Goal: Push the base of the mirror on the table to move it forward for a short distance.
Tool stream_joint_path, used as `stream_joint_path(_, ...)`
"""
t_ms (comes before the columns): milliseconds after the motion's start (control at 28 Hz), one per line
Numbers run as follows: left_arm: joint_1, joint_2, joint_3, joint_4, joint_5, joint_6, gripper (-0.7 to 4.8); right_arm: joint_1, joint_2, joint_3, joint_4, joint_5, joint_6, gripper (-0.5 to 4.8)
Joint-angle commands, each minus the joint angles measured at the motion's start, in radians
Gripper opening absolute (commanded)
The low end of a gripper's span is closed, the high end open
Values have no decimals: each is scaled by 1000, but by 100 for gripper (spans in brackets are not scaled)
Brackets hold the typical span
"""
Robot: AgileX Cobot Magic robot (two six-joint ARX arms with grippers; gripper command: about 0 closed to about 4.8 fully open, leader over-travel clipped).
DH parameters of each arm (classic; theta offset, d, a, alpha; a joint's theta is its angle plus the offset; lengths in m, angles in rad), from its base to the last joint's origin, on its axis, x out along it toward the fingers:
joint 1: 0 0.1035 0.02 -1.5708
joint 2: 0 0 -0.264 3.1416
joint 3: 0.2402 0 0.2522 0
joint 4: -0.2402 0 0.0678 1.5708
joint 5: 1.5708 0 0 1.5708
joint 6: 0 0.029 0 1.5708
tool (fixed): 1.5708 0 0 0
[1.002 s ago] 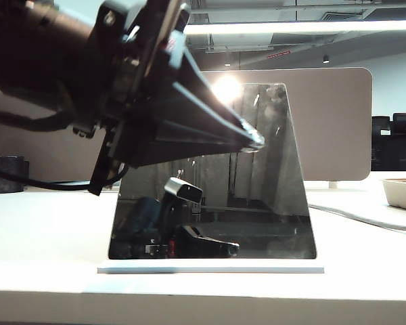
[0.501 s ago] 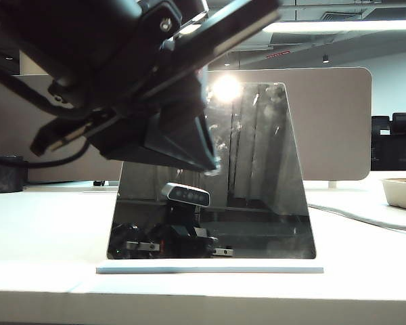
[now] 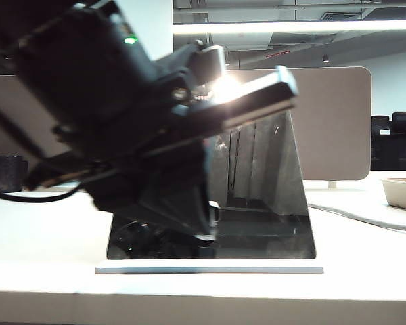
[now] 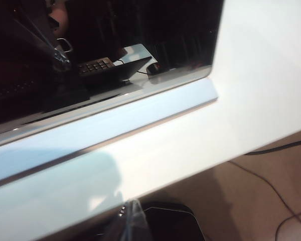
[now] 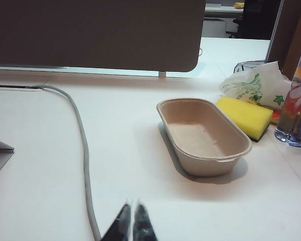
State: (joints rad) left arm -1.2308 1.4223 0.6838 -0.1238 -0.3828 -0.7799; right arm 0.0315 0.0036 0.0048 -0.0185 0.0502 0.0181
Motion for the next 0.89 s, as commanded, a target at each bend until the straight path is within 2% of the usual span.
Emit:
stream_joint_path(36,0,62,52,5,27,21,-1,0,0,1,15,0,0,22)
stream_joint_path(250,0,172,130,2,70,24,-1,0,0,1,15,0,0,22)
stream_joint_path(429,5,222,179,-2,43,23,-1,0,0,1,15,0,0,22)
stream_joint_path(894,83,269,189,-22,92,20,-1,0,0,1,15,0,1,22)
